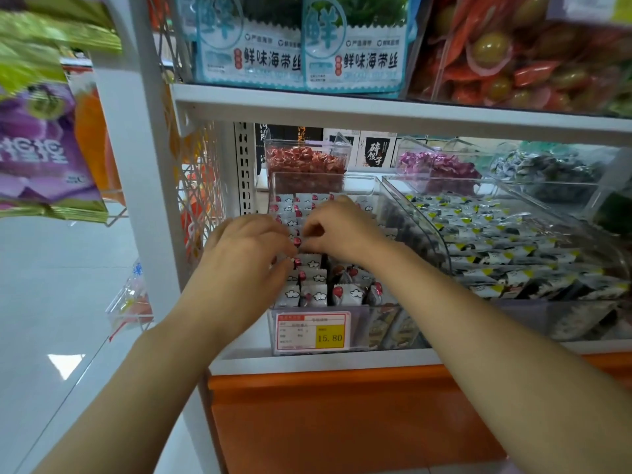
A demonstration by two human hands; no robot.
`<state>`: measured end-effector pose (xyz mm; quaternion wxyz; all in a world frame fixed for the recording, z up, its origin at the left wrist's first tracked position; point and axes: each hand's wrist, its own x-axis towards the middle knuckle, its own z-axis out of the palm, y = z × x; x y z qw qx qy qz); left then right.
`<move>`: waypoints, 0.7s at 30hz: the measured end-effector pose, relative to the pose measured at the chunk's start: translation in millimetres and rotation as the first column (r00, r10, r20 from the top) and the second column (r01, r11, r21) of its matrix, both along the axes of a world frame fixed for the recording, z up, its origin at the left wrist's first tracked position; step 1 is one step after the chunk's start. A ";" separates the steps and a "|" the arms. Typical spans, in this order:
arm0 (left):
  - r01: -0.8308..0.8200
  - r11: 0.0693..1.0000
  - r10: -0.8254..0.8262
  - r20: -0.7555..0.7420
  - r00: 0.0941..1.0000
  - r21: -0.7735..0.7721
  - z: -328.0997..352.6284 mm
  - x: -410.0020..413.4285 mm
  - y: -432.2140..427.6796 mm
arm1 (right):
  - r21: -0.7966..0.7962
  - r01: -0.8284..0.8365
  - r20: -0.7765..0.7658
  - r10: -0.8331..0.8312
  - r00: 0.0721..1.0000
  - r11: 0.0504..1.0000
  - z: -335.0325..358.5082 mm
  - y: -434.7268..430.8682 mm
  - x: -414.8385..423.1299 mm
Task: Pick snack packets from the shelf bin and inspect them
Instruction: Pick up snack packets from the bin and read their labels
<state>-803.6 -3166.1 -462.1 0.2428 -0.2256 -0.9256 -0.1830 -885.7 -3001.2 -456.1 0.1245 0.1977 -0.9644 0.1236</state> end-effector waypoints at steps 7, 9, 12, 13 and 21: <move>-0.065 0.993 0.076 -0.114 0.991 0.099 1.1 2.5 3.0 | -0.495 -0.053 -0.116 -0.005 0.993 0.867 13.9 5.4 16.8; -0.059 0.990 0.079 -0.151 0.985 0.131 1.3 3.0 5.2 | -0.640 -0.080 -0.194 -0.061 0.979 0.764 18.3 14.6 32.9; 0.007 0.981 0.015 -0.112 0.994 0.195 2.9 6.9 15.2 | -0.811 -0.091 -0.199 -0.127 0.972 0.578 15.0 29.1 59.9; 0.024 0.974 -0.008 -0.071 0.997 0.227 3.3 8.4 19.5 | -0.859 -0.074 -0.166 -0.138 0.976 0.506 11.7 34.0 68.1; 0.019 0.863 -0.148 0.216 0.965 0.506 -0.9 11.0 35.7 | -0.995 0.061 0.049 0.131 0.990 -0.083 -5.8 54.3 97.0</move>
